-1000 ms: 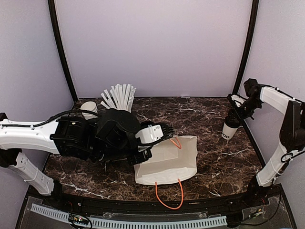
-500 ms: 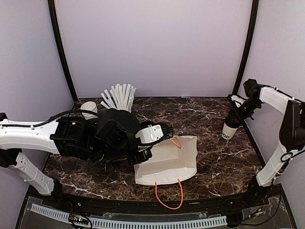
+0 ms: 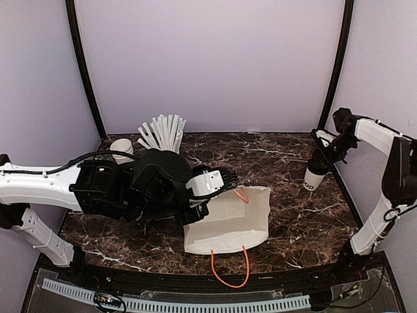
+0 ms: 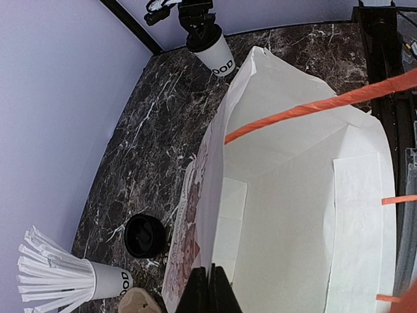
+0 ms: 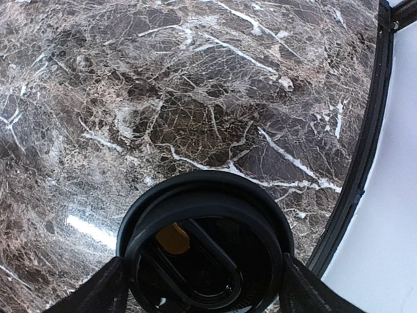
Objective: Pack the takeout coffee
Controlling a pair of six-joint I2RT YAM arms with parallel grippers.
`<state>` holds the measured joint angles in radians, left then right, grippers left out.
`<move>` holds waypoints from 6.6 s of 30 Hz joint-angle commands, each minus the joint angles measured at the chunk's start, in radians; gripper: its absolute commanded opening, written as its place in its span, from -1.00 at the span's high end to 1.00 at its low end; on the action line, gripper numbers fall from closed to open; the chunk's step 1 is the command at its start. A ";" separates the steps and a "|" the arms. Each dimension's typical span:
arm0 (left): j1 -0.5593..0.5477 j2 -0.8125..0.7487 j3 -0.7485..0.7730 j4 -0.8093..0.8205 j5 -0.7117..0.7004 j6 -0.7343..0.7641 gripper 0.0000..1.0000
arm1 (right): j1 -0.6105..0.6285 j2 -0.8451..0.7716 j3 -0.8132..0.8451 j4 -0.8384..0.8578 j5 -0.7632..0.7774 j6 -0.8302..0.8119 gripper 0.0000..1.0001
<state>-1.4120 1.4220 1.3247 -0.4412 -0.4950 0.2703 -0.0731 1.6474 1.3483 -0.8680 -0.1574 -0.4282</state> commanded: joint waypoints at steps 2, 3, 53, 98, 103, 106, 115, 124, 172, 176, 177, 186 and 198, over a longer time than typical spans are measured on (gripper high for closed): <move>0.059 -0.042 -0.003 0.052 0.115 -0.006 1.00 | -0.005 0.001 0.023 -0.021 0.013 0.012 -0.97; 0.098 -0.045 0.003 0.055 0.183 -0.014 1.00 | -0.005 -0.009 0.036 -0.033 0.005 0.017 -0.97; 0.532 -0.097 0.174 -0.331 0.425 -0.257 -0.26 | 0.002 -0.292 -0.076 0.081 -0.329 0.055 -0.97; 0.880 0.330 0.036 -0.392 0.520 -0.433 0.27 | 0.044 -0.503 -0.435 0.371 -0.662 0.019 -0.97; 0.880 0.346 0.026 -0.425 0.483 -0.434 0.27 | 0.044 -0.500 -0.435 0.371 -0.667 0.017 -0.97; 0.880 0.364 0.022 -0.441 0.468 -0.444 0.20 | 0.044 -0.501 -0.438 0.371 -0.667 0.016 -0.97; 0.880 0.390 0.015 -0.448 0.493 -0.447 0.33 | 0.044 -0.503 -0.440 0.371 -0.666 0.015 -0.97; 0.880 0.416 0.018 -0.446 0.481 -0.449 0.35 | 0.045 -0.504 -0.445 0.370 -0.668 0.012 -0.97; 0.875 0.023 0.220 -0.538 0.615 -0.392 0.99 | 0.044 -0.516 -0.454 0.380 -0.668 0.011 -0.97; 0.819 -0.070 0.313 -0.467 0.638 -0.328 1.00 | 0.044 -0.511 -0.457 0.385 -0.668 0.010 -0.97; 0.792 -0.076 0.343 -0.440 0.650 -0.316 1.00 | 0.044 -0.511 -0.457 0.386 -0.668 0.009 -0.97; 0.674 -0.069 0.449 -0.180 0.928 -0.313 1.00 | 0.044 -0.521 -0.456 0.380 -0.673 0.008 -0.97; 0.451 0.096 0.587 -0.118 1.013 -0.140 1.00 | 0.044 -0.527 -0.467 0.383 -0.666 -0.002 -0.97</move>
<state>-0.9012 1.4960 1.8648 -0.5945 0.4568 0.0456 -0.0326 1.1385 0.8928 -0.5152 -0.8120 -0.4145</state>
